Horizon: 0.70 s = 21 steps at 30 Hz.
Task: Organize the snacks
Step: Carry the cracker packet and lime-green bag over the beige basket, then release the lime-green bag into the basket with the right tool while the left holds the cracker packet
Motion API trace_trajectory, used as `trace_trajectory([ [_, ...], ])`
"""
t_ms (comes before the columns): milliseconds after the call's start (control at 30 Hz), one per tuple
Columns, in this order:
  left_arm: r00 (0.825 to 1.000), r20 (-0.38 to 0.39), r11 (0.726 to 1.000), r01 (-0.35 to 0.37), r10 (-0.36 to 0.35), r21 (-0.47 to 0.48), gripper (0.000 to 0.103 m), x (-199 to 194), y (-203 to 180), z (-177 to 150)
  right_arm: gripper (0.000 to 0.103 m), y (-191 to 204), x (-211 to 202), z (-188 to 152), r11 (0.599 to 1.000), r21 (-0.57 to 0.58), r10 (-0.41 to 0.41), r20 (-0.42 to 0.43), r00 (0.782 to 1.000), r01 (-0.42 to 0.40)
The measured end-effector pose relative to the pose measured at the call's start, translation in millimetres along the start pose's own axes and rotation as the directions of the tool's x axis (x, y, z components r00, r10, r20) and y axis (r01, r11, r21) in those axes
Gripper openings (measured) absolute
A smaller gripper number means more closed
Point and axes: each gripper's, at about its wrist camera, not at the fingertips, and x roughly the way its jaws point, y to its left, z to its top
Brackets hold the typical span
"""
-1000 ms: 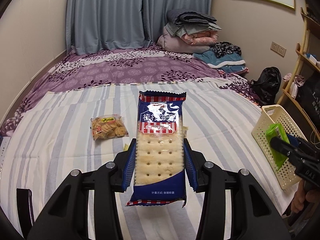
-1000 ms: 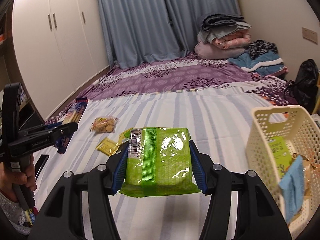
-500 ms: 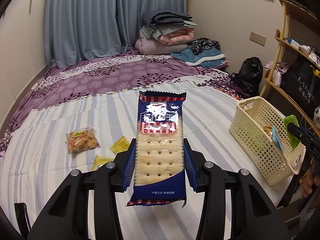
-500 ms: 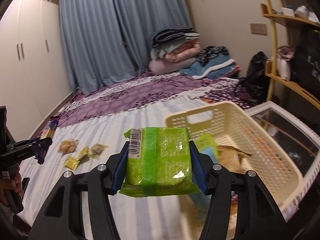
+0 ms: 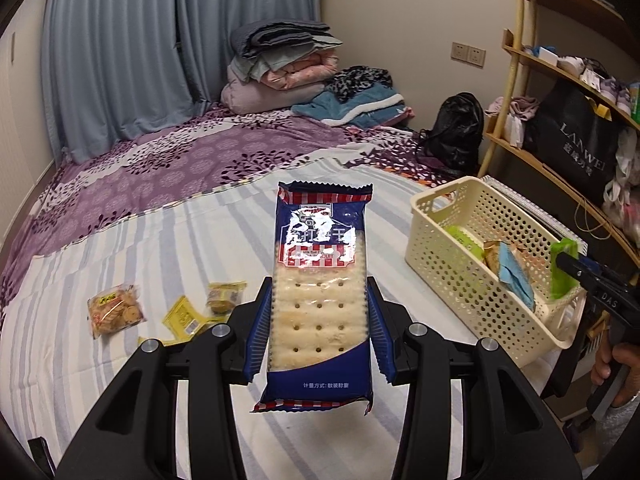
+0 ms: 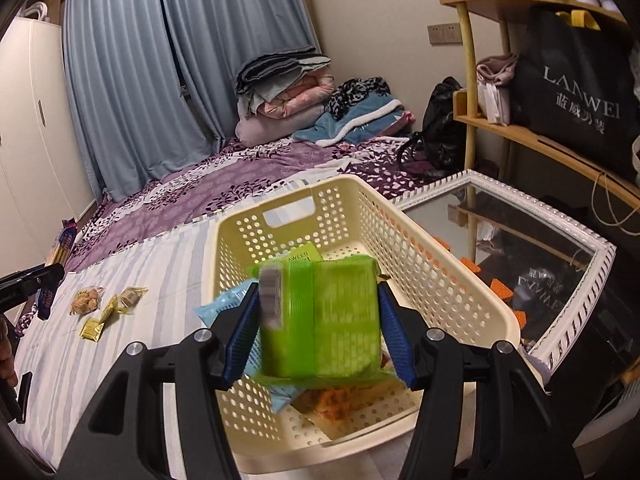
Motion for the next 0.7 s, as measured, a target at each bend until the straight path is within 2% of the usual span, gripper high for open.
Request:
trace_trajectory([
  [367, 0.998, -0.001, 0.994, 0.068, -0.068, 0.087, 0.045, 10, -51, 17, 0.062, -27, -10, 2, 0.999, 0.045, -0.021, 0.035, 0.999, 0.02],
  [567, 0.989, -0.015, 0.979, 0.146, -0.145, 0.14, 0.045, 19, -91, 25, 0.062, -42, -20, 4, 0.997, 0.063, -0.05, 0.062, 0.997, 0.046],
  [700, 0.972, -0.05, 0.957, 0.236, -0.231, 0.167, 0.045, 27, -125, 27, 0.062, -51, -28, 4, 0.995, 0.07, -0.076, 0.081, 0.994, 0.071],
])
